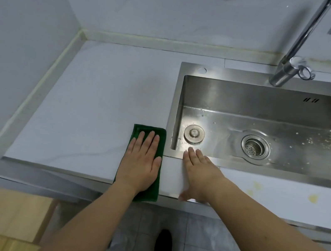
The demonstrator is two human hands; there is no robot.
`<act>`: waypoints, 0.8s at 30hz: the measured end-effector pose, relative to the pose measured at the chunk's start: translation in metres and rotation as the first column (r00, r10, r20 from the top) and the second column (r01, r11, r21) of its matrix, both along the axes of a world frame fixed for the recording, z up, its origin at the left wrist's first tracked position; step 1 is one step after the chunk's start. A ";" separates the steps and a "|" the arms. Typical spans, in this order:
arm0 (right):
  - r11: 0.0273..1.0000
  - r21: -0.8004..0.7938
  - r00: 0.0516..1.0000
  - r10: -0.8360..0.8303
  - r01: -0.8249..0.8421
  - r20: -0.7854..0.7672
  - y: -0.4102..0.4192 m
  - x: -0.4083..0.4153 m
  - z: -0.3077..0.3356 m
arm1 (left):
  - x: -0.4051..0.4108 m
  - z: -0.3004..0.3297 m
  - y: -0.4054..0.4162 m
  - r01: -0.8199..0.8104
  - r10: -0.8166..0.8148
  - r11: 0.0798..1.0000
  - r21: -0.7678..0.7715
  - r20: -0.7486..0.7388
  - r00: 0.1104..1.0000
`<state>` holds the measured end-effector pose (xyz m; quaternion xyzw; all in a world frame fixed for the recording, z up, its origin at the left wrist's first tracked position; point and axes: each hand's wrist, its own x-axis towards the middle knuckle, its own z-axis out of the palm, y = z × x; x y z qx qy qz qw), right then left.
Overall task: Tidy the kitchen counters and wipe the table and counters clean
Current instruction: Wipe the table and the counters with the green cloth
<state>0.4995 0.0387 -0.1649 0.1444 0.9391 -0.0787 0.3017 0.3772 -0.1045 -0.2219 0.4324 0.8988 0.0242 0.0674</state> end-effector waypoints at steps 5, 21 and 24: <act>1.000 0.000 0.999 0.005 -0.005 -0.034 0.003 0.001 -0.004 | -0.006 -0.003 0.002 -0.016 0.016 1.000 0.007 0.005 1.000; 0.973 -0.017 0.971 -0.231 0.231 -0.059 0.016 0.053 0.008 | 0.032 0.017 0.034 -0.380 0.383 0.923 -0.063 0.246 0.890; 0.951 -0.086 0.938 -0.309 0.298 -0.159 -0.002 0.067 0.016 | 0.028 0.032 0.045 -0.423 0.436 0.898 -0.122 0.367 0.822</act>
